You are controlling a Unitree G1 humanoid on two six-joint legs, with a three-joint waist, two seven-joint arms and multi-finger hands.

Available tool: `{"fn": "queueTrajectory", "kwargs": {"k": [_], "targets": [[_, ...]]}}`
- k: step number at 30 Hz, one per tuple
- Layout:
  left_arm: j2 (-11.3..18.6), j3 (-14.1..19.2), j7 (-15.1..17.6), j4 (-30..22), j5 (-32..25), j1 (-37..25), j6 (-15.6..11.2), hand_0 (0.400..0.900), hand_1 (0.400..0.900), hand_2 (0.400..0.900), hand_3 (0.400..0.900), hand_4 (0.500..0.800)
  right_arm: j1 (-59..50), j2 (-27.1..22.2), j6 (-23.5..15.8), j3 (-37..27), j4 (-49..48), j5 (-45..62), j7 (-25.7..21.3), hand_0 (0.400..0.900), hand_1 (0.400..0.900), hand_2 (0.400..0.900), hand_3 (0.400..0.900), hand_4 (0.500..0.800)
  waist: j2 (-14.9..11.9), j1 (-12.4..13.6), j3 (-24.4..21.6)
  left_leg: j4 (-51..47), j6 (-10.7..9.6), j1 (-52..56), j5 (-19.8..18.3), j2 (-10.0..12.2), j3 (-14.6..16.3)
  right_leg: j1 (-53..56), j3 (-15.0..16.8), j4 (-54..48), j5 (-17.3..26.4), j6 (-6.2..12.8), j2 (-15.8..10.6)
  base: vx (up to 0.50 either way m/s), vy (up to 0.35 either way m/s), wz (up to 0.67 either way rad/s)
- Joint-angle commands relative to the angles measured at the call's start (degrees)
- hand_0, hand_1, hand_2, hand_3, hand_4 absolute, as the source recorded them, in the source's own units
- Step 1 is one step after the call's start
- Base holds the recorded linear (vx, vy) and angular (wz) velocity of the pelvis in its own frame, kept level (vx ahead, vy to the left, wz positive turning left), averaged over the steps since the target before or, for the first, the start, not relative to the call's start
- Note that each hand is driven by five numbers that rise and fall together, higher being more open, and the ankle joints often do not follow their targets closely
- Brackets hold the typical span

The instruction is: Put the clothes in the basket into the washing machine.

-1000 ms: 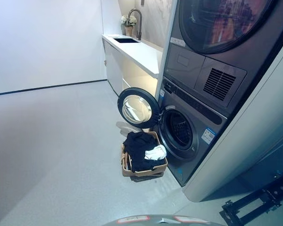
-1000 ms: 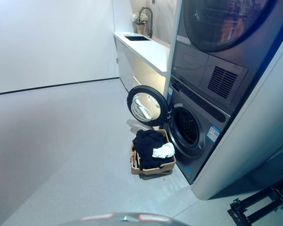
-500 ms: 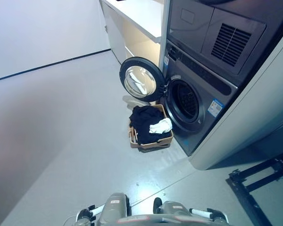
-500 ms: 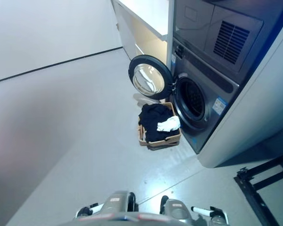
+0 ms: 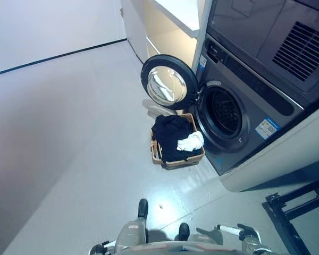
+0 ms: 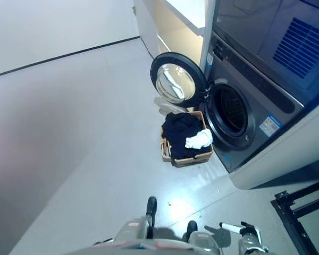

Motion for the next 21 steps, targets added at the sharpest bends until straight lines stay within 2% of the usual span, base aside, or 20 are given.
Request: {"fn": "queueTrajectory", "kwargs": {"k": [1, 3, 4, 5, 6, 8, 9, 10, 12, 13, 14, 15, 18, 21], "targets": [[3.19, -1.25, 0.36, -2.99, 1.61, -1.17, -0.93, 0.900, 0.900, 0.900, 0.900, 0.800, -2.67, -0.07, -1.63, 1.06, -3.57, 0.77, -0.78, 0.900, 0.900, 0.900, 0.900, 0.800, -3.82, 0.16, -2.62, 5.90, 4.50, -6.75, -6.66, -4.66, 0.47, 5.47, 0.09, 10.84, -3.33, 7.42, -2.45, 0.34, 0.322, -0.05], [3.97, -1.95, 0.33, -3.68, 1.98, -2.36, -0.90, 0.900, 0.900, 0.900, 0.900, 0.800, -2.99, 0.29, -2.08, 0.69, -4.58, 2.20, -0.81, 0.900, 0.900, 0.900, 0.900, 0.800, -4.46, 0.10, -2.15, 7.22, 5.89, -6.34, -9.10, -5.93, 0.46, 1.37, 0.76, 19.79, 2.52, 8.39, -3.47, 0.24, 0.270, -0.02], [3.99, -1.95, 0.33, -3.67, 1.97, -2.37, -0.90, 0.900, 0.900, 0.900, 0.900, 0.800, -2.99, 0.30, -2.08, 0.68, -4.58, 2.20, -0.81, 0.900, 0.900, 0.900, 0.900, 0.800, -4.50, 0.17, -2.22, 7.36, 5.91, -6.49, -9.17, -5.93, 0.56, 1.15, 0.86, 20.01, 2.41, 8.40, -3.50, 0.23, 0.345, 0.04], [4.78, -2.28, 0.36, -4.37, 2.08, -3.43, -0.73, 0.900, 0.900, 0.900, 0.900, 0.800, -3.64, 0.64, -2.57, 0.91, -6.31, 3.23, -0.80, 0.900, 0.900, 0.900, 0.900, 0.800, -4.53, -0.43, -0.54, 8.01, 7.32, -4.77, -10.91, -7.10, 0.20, -3.96, 0.53, 30.48, 9.15, 7.90, -4.70, 0.13, 0.218, 0.01], [4.79, -2.28, 0.36, -4.36, 2.08, -3.45, -0.73, 0.900, 0.900, 0.900, 0.900, 0.800, -3.66, 0.65, -2.57, 0.91, -6.31, 3.23, -0.80, 0.900, 0.900, 0.900, 0.900, 0.800, -4.59, -0.37, -0.55, 8.08, 7.34, -4.84, -10.94, -7.14, 0.29, -4.13, 0.64, 30.70, 9.05, 7.92, -4.77, 0.19, 0.334, 0.02], [5.38, -2.34, 0.75, -4.42, 1.82, -4.28, -0.68, 0.900, 0.900, 0.900, 0.900, 0.800, -4.25, 0.94, -2.95, 1.25, -7.59, 3.90, -1.08, 0.900, 0.900, 0.900, 0.900, 0.800, -3.94, -1.24, 1.53, 7.45, 8.51, -1.99, -11.82, -7.85, 0.17, -7.81, -1.25, 37.09, 11.49, 6.67, -6.68, 0.20, 0.298, -0.01], [5.67, -2.17, 0.86, -3.93, 1.95, -4.66, -0.45, 0.900, 0.900, 0.900, 0.900, 0.800, -4.48, 1.44, -3.12, 1.35, -8.44, 4.46, -1.20, 0.900, 0.900, 0.900, 0.900, 0.800, -3.15, -1.61, 2.75, 6.73, 8.96, 0.12, -12.53, -7.65, -0.32, -10.72, -1.85, 39.11, 9.90, 5.88, -6.50, 0.27, 0.293, 0.04], [5.81, -2.21, 0.92, -3.90, 1.81, -4.94, -0.51, 0.900, 0.900, 0.900, 0.900, 0.800, -4.59, 1.46, -3.32, 1.24, -8.73, 4.99, -1.21, 0.900, 0.900, 0.900, 0.900, 0.800, -2.73, -1.93, 3.21, 6.12, 8.97, 0.95, -12.41, -7.37, -0.56, -13.18, -1.44, 39.40, 7.73, 5.44, -5.14, 0.26, 0.206, 0.08], [5.93, -2.48, 1.15, -3.53, 1.94, -5.68, -0.46, 0.900, 0.900, 0.900, 0.900, 0.800, -4.87, 1.55, -3.63, 1.05, -9.13, 5.75, -1.44, 0.900, 0.900, 0.900, 0.900, 0.800, -2.16, -2.21, 3.78, 5.21, 8.43, 2.21, -12.30, -6.63, -0.69, -16.93, -1.76, 34.95, 2.45, 4.90, -2.78, 0.16, 0.066, 0.05], [5.92, -2.49, 1.15, -3.52, 1.94, -5.69, -0.47, 0.900, 0.900, 0.900, 0.900, 0.800, -4.87, 1.54, -3.63, 1.04, -9.13, 5.75, -1.44, 0.900, 0.900, 0.900, 0.900, 0.800, -2.04, -2.23, 3.97, 5.13, 8.38, 2.52, -12.37, -6.49, -0.76, -16.51, -1.89, 34.66, 2.49, 4.84, -2.65, 0.20, 0.002, 0.06], [5.92, -2.64, 1.35, -3.20, 2.08, -6.27, -0.53, 0.900, 0.900, 0.900, 0.900, 0.800, -5.16, 1.50, -3.82, 0.89, -9.50, 6.35, -1.67, 0.900, 0.900, 0.900, 0.900, 0.800, -1.99, -2.26, 4.27, 4.48, 7.74, 3.63, -12.64, -6.05, -0.75, -17.15, -2.72, 26.79, 0.66, 5.30, -1.76, 0.21, -0.047, 0.13], [5.79, -2.82, 1.36, -3.08, 2.25, -6.49, -0.57, 0.900, 0.900, 0.900, 0.900, 0.800, -5.14, 1.50, -3.93, 0.67, -9.88, 6.55, -1.91, 0.900, 0.900, 0.900, 0.900, 0.800, -1.94, -2.50, 4.68, 3.98, 7.27, 4.58, -12.98, -5.83, -1.04, -16.87, -1.85, 18.93, 1.06, 5.81, -0.29, 0.28, -0.067, 0.18], [5.61, -2.89, 1.56, -2.85, 3.10, -6.75, -0.82, 0.900, 0.900, 0.900, 0.900, 0.800, -4.44, 1.35, -4.14, 0.45, -11.10, 6.72, -2.17, 0.900, 0.900, 0.900, 0.900, 0.800, -2.37, -2.85, 4.19, 2.94, 6.35, 6.34, -13.53, -5.85, -1.50, -15.84, 1.08, 5.54, 4.94, 7.61, 0.57, 0.26, -0.118, 0.20], [5.24, -2.59, 1.48, -2.92, 3.47, -6.49, -1.06, 0.900, 0.900, 0.900, 0.900, 0.800, -3.93, 1.07, -4.06, 0.82, -12.33, 5.76, -2.01, 0.900, 0.900, 0.900, 0.900, 0.800, -2.25, -2.98, 3.78, 2.52, 5.65, 7.77, -14.28, -5.59, -1.83, -16.01, 2.07, 0.07, 7.92, 8.45, 0.13, 0.19, -0.115, 0.13]]}}
